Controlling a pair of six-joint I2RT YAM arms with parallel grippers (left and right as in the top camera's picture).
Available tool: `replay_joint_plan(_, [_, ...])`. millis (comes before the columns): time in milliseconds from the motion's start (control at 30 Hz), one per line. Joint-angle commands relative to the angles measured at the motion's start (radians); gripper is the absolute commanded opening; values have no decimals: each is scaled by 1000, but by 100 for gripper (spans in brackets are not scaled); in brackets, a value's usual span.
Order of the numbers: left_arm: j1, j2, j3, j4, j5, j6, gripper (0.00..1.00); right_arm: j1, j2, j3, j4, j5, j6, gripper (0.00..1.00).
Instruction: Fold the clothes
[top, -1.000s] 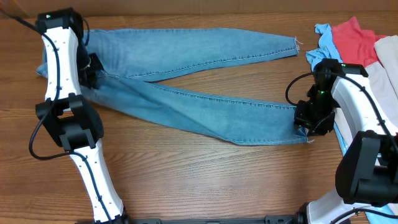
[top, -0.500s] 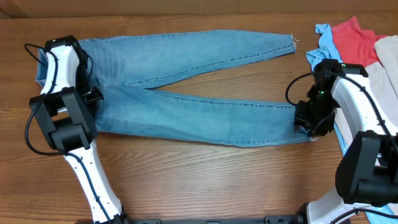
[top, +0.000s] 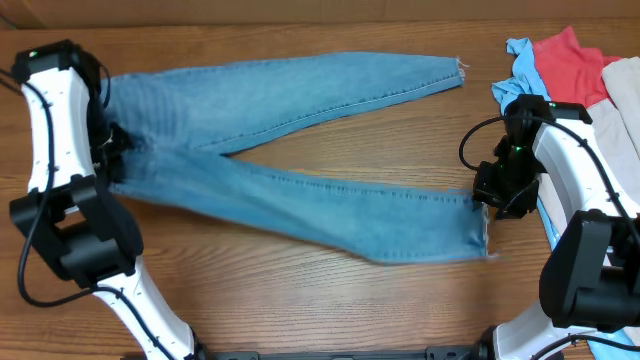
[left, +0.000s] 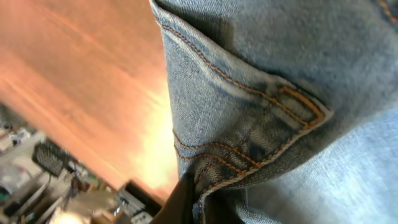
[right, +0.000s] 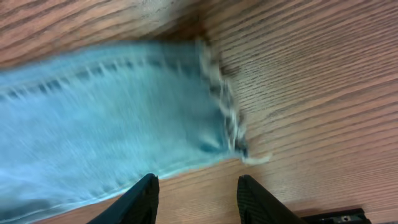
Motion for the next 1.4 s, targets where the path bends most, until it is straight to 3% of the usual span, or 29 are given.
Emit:
replay_joint_plan(0, [23,-10,-123,-8,-45,-17,17,-2,-19,-2,6,9,-1,45])
replay_joint_plan(133, [39,-10,-254,-6,-106,-78,23,-2,-19,-2,6,9,-1,45])
replay_joint_plan(167, [45,-10,-278,-2,-114,-92,21,-2,-19,-2,6,9,0,44])
replay_joint_plan(200, [50,-10,-295,10,-118,-97,8,-2,-19,-2,8,9,0,45])
replay_joint_plan(333, [52,-31,-286,55,-95,-72,4,-2,-19,-2,13,8,0,44])
replay_joint_plan(567, [3,-199,-235,190,109,-42,4,-2,-19,-2,13,8,0,45])
replay_joint_plan(700, [-72,-289,-234,361,319,78,4,-2,-19,-2,15,8,0,44])
replay_joint_plan(800, [-167,-273,-235,463,262,81,4,-2,-19,-2,12,8,0,45])
replay_joint_plan(1000, [-193,-130,-235,480,138,107,4,-2,-19,-2,5,8,0,45])
replay_joint_plan(1167, [-132,-34,-235,417,43,93,4,-2,-19,-2,4,8,0,44])
replay_joint_plan(1367, [35,-30,-240,305,-81,59,4,-2,-19,-2,6,8,0,44])
